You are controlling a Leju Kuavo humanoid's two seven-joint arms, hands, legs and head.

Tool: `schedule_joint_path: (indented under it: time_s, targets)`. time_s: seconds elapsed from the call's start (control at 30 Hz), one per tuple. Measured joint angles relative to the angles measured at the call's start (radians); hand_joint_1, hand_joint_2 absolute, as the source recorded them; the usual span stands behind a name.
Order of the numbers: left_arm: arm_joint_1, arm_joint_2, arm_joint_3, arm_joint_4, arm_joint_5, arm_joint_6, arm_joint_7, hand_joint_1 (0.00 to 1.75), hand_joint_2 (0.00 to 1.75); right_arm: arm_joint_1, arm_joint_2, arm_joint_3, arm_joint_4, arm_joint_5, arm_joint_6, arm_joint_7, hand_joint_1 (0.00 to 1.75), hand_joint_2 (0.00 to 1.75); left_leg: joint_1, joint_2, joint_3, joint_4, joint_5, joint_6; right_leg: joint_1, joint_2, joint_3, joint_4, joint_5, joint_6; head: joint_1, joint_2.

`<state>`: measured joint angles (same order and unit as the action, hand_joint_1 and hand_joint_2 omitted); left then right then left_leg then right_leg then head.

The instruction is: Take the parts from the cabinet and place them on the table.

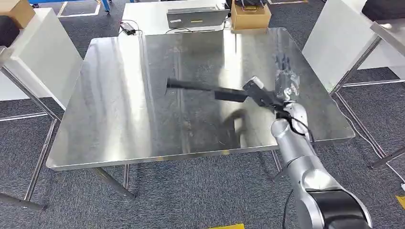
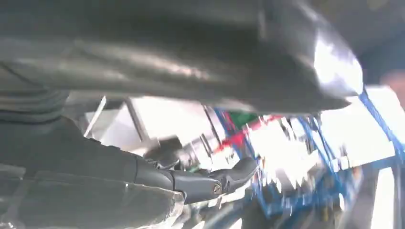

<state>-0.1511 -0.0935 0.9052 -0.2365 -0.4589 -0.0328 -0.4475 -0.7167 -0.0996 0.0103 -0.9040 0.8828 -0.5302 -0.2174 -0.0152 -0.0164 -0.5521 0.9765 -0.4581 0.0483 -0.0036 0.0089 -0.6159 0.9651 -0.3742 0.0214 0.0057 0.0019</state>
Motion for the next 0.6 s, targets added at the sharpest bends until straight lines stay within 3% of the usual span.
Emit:
schedule_joint_path:
  time_s: [0.13,0.27,0.47,0.6]
  targets:
    - [0.002,0.001,0.0,0.0,0.0,0.005,-0.003,0.0,0.0,-0.033,-0.032,-0.014,-0.182,0.027,0.039,0.026,0.0,0.0,0.0,0.001,-0.002,0.0,0.0,0.0,-0.001,0.001,0.0,0.0,0.0,0.0,0.0,0.0]
    - [0.003,0.003,0.0,0.0,-0.001,0.014,-0.007,0.0,0.0,-0.154,-0.071,-0.005,-0.22,0.074,0.068,0.088,0.0,0.0,-0.001,0.001,-0.002,0.0,0.0,0.0,-0.002,0.001,-0.001,0.0,0.0,0.0,0.0,0.0]
    - [0.004,0.008,0.002,0.0,-0.001,0.014,-0.008,0.0,0.0,-0.436,-0.101,0.059,-0.074,0.207,0.104,0.2,0.0,0.0,-0.001,0.001,-0.001,0.0,0.001,0.001,-0.003,0.001,-0.001,0.0,0.0,0.0,0.0,0.0]
    - [0.004,0.008,0.003,0.0,0.0,0.014,-0.008,0.0,0.0,-0.568,-0.101,0.094,0.053,0.22,0.107,0.209,0.0,0.0,-0.001,0.0,-0.001,0.0,0.001,0.001,-0.002,0.0,-0.001,0.001,0.0,0.0,0.0,0.0]
